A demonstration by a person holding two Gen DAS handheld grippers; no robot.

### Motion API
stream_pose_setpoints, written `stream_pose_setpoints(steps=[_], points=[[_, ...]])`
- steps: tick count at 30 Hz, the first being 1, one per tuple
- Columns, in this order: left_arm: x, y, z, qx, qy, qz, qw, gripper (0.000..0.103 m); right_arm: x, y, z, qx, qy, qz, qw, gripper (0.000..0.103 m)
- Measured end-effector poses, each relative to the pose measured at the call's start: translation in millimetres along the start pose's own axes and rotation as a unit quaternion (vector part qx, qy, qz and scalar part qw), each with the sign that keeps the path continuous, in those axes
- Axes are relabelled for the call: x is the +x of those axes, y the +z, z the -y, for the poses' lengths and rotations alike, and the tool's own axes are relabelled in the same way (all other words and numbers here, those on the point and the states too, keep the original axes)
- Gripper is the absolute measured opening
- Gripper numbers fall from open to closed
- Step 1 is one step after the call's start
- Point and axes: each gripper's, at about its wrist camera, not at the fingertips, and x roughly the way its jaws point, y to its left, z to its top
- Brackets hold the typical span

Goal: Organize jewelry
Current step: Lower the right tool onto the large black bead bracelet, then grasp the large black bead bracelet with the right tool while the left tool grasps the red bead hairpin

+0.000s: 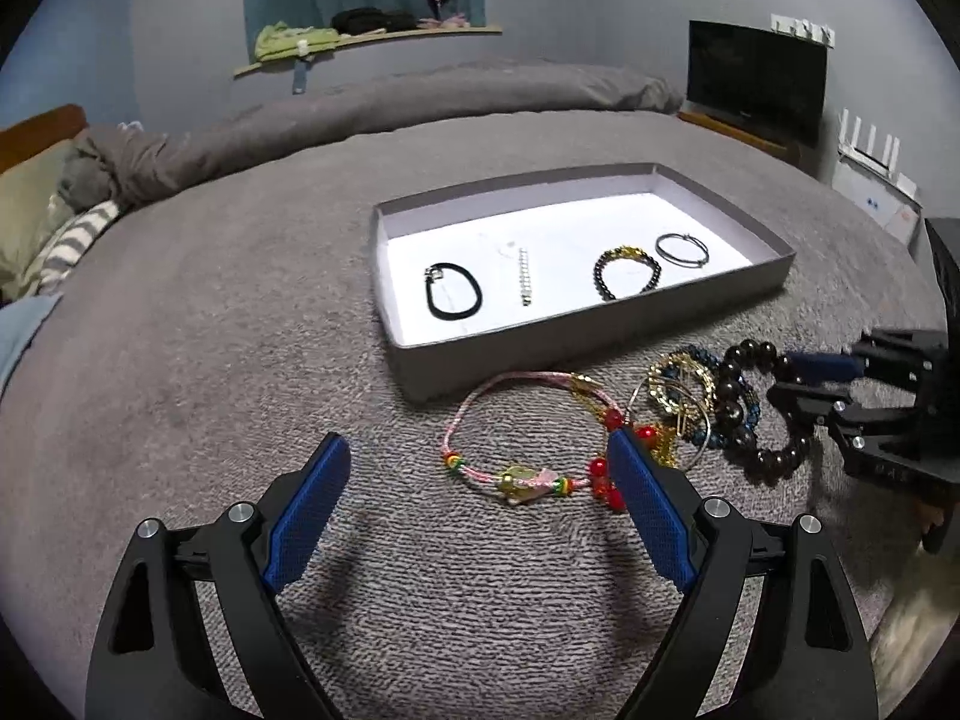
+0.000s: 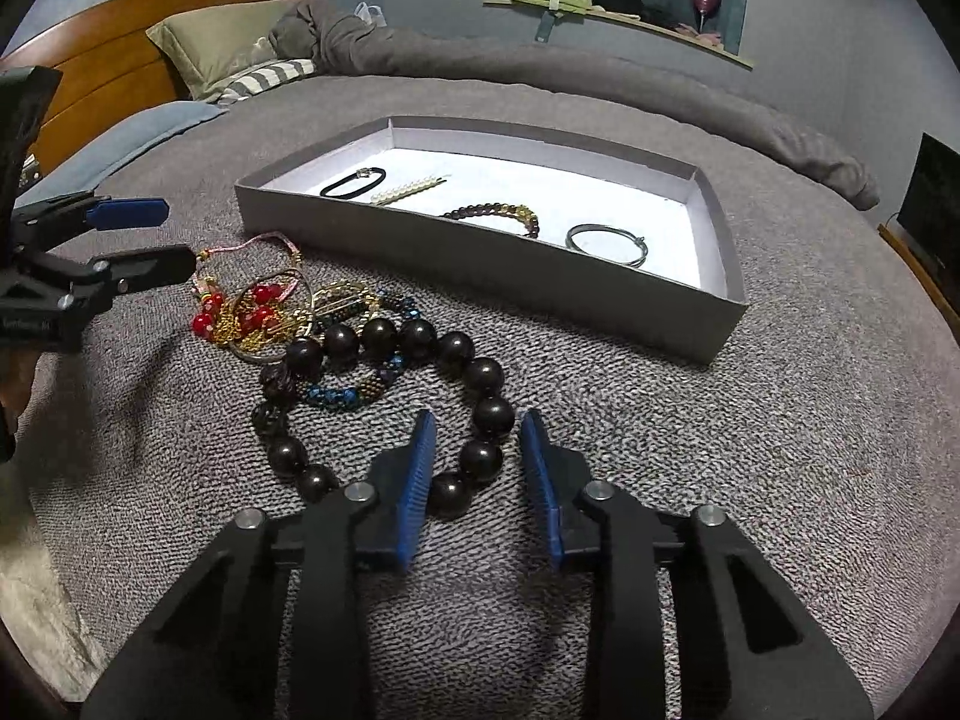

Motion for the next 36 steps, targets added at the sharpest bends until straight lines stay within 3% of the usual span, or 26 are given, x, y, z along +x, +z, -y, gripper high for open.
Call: stream_pose_setpoints(steps=[2, 12, 17, 19, 24, 32, 36], points=[[0.8, -0.3, 1.1, 0.004, 0.001, -0.001, 1.0, 0.089, -1.5, 0.1, -0.8, 0.002, 0.004, 0.0, 1.0, 0.015], [-5.0, -0.2, 12.9, 0.023, -0.026, 0.012, 0.9993, 0.088, -25.6, 7.6, 15.6, 0.038, 0.011, 0.039, 0.998, 0.014], [-7.3, -0.8, 29.9, 0.041, -0.071, 0.017, 0.9965, 0.086, -40.5, 12.5, 29.4, 0.062, 0.013, 0.06, 0.996, 0.014], [-5.9, -2.5, 38.4, 0.063, -0.067, 0.018, 0.9956, 0.08, -45.6, 14.1, 30.4, 0.062, 0.013, 0.068, 0.996, 0.014], [6.7, -6.9, 50.2, 0.093, -0.072, 0.0, 0.993, 0.052, -45.5, 15.4, 23.6, 0.055, 0.018, 0.068, 0.996, 0.014], [12.2, -8.9, 55.5, 0.119, -0.056, 0.011, 0.9912, 0.045, -43.3, 15.3, 22.0, 0.053, 0.021, 0.065, 0.996, 0.014], [13.1, -8.1, 54.6, 0.125, -0.063, 0.01, 0.9901, 0.021, -44.1, 14.7, 21.3, 0.052, 0.021, 0.067, 0.996, 0.014]])
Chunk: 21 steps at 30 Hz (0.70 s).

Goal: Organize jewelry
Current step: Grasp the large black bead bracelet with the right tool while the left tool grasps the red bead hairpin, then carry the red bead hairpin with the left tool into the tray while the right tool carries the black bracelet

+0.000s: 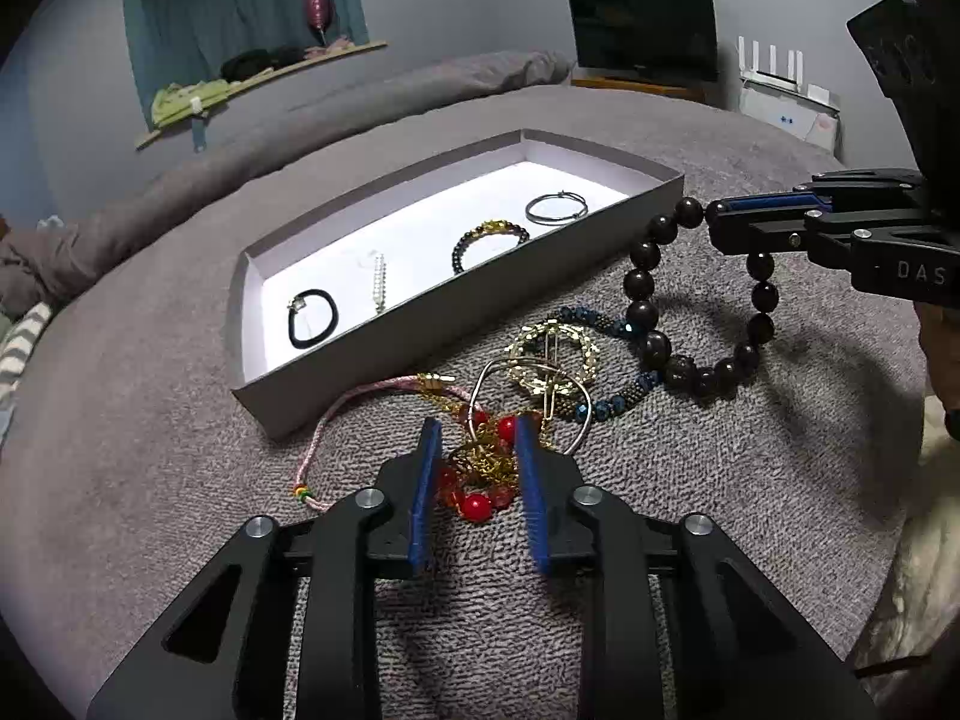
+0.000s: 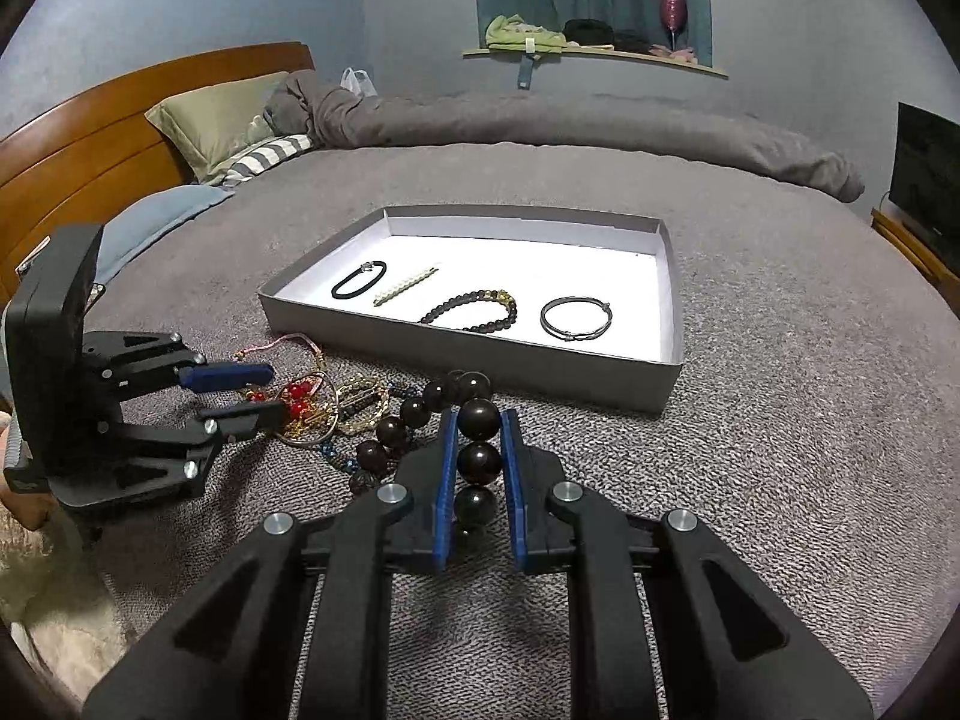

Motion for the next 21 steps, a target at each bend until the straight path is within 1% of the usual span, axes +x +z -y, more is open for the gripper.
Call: stream_pose_setpoints(steps=[8, 16, 21], points=[[-20.8, 6.6, -3.0, -0.003, -0.001, 0.023, 0.9997, 0.021, -7.7, 2.6, 0.4, 0.003, 0.003, 0.015, 1.0, 0.014], [-49.4, 18.4, -16.9, -0.037, 0.0, 0.071, 0.9968, 0.021, -21.5, 8.1, -4.4, -0.002, 0.003, 0.046, 0.999, 0.014], [-61.4, 22.2, -19.1, -0.044, 0.001, 0.087, 0.9953, 0.02, -28.2, 12.4, -6.2, -0.001, 0.005, 0.059, 0.998, 0.014]])
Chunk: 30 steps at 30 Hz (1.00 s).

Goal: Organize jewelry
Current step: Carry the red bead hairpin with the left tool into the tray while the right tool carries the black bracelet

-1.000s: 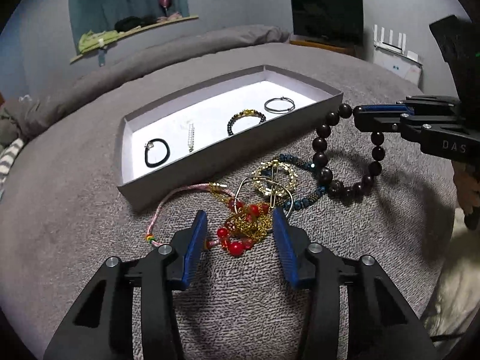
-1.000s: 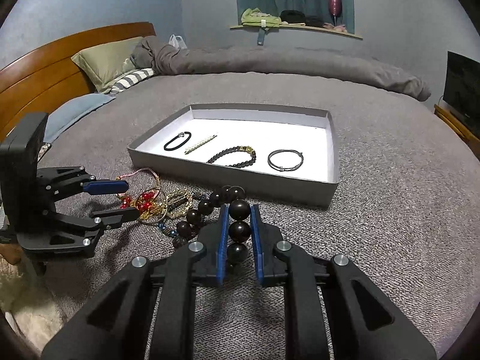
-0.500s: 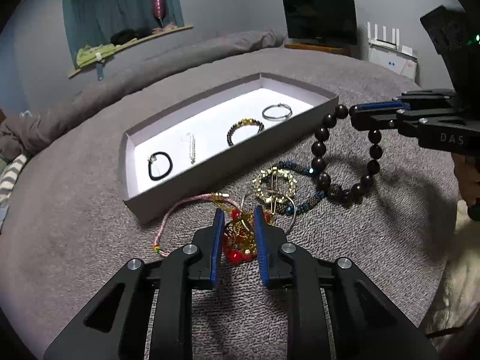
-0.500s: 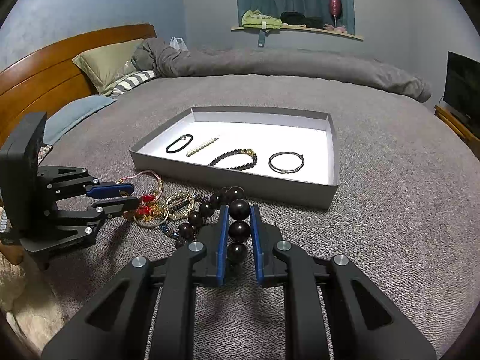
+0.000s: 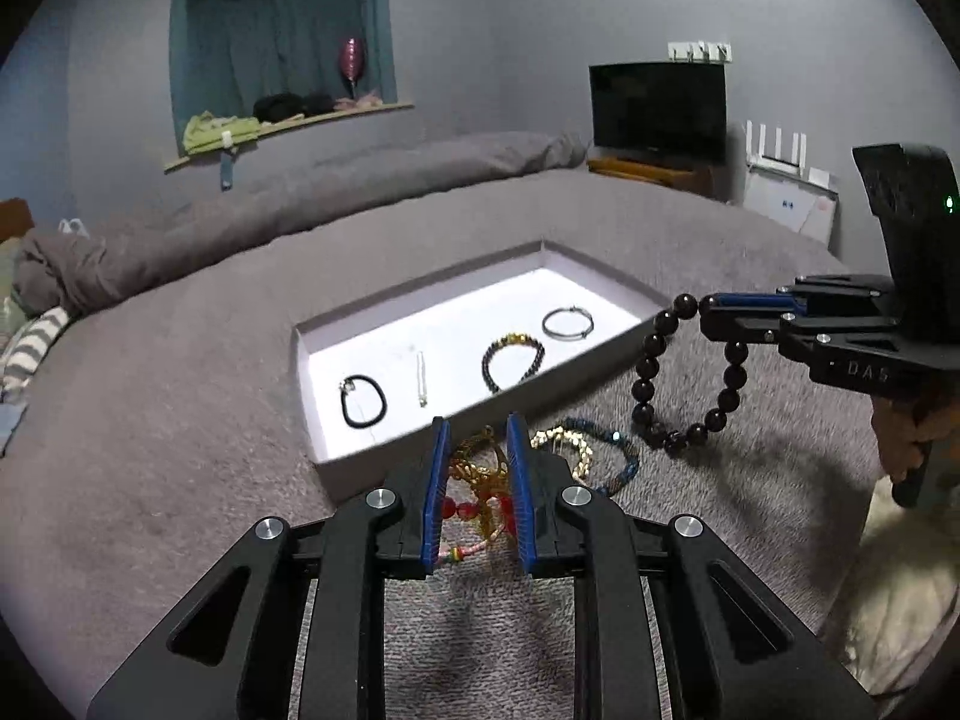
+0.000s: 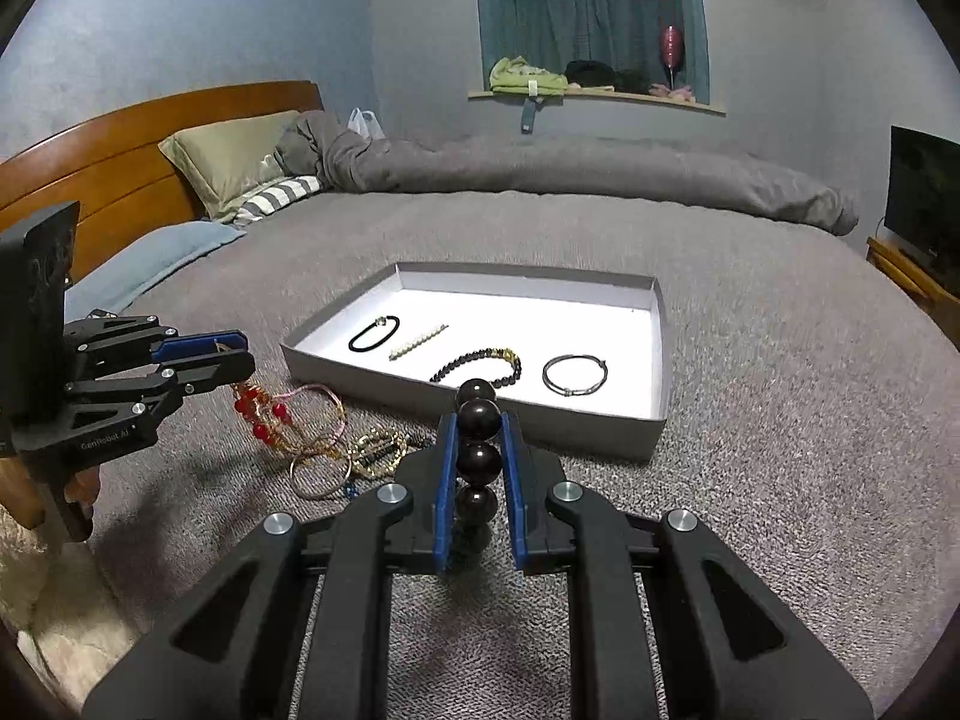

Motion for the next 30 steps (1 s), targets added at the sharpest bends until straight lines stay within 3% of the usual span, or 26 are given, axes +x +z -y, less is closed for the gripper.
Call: stream_pose_setpoints(steps=[15, 30], points=[[-5.3, 40.6, -7.5, -0.003, 0.022, 0.022, 0.9995, 0.02, 6.9, 34.4, 16.3, 0.024, -0.01, 0.018, 0.999, 0.014], [51.6, 102.1, -55.6, -0.023, 0.037, -0.006, 0.999, 0.02, 34.8, 88.0, 53.6, 0.043, -0.051, 0.045, 0.997, 0.014]])
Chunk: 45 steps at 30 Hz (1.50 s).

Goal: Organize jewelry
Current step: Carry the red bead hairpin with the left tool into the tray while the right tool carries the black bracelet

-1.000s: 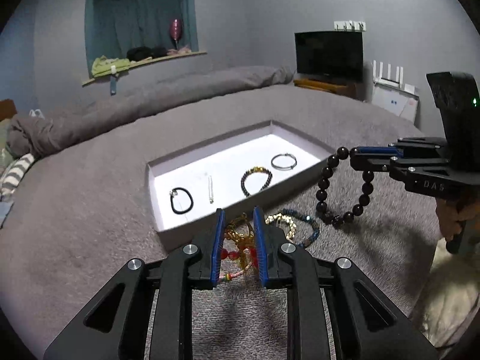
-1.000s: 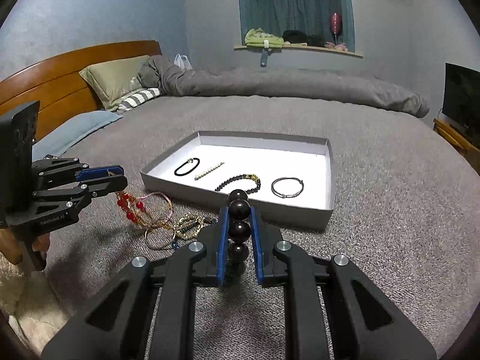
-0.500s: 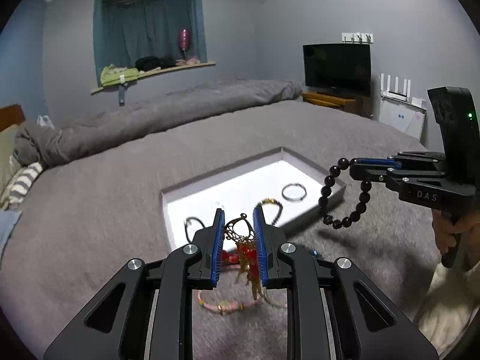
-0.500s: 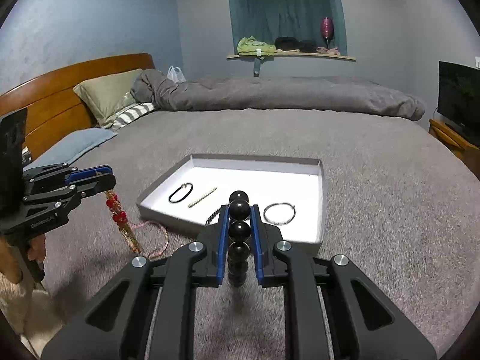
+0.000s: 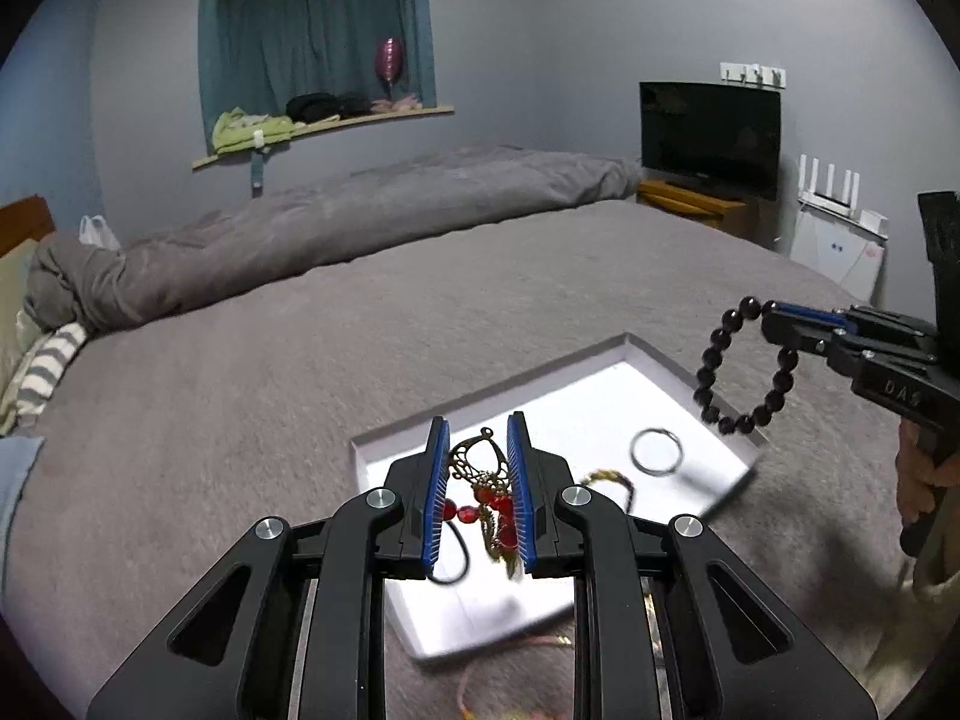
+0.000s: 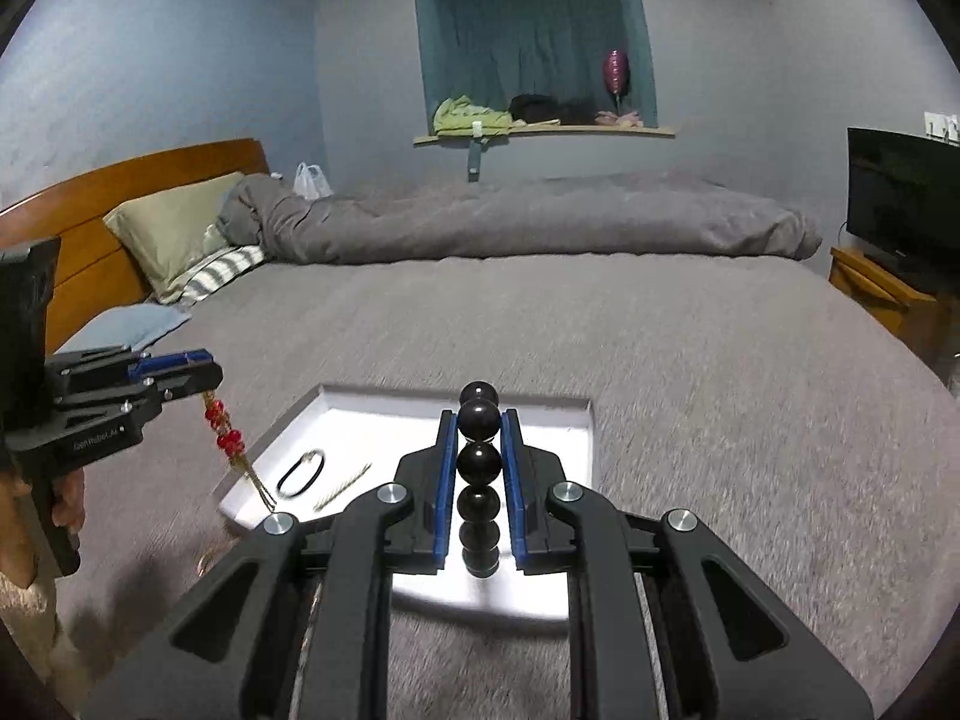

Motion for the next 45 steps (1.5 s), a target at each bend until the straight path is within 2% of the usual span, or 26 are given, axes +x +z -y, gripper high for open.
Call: stream_pose_setpoints(steps=[9, 12, 17, 29, 39, 45], points=[[48.5, 17.7, -8.8, 0.029, 0.044, -0.024, 0.9983, 0.02, 59.4, 12.2, 4.8, 0.013, -0.017, -0.019, 1.0, 0.014], [62.3, 22.4, -10.1, 0.028, 0.049, -0.028, 0.998, 0.02, 76.6, 10.9, 4.2, 0.021, -0.011, -0.026, 0.999, 0.014], [83.4, 27.3, -11.5, 0.022, 0.033, -0.038, 0.9985, 0.02, 101.5, 4.3, 8.7, 0.033, 0.007, -0.044, 0.998, 0.014], [137.9, -1.3, -27.1, 0.013, 0.052, -0.111, 0.9924, 0.02, 127.2, -13.4, 35.0, 0.059, -0.028, -0.115, 0.991, 0.014], [148.5, -19.8, -35.3, 0.008, 0.062, -0.149, 0.9869, 0.021, 141.1, -18.5, 39.1, 0.063, -0.054, -0.153, 0.985, 0.014], [153.6, -27.2, -42.0, -0.009, 0.061, -0.163, 0.9847, 0.021, 143.4, -19.5, 40.4, 0.072, -0.063, -0.159, 0.983, 0.014]])
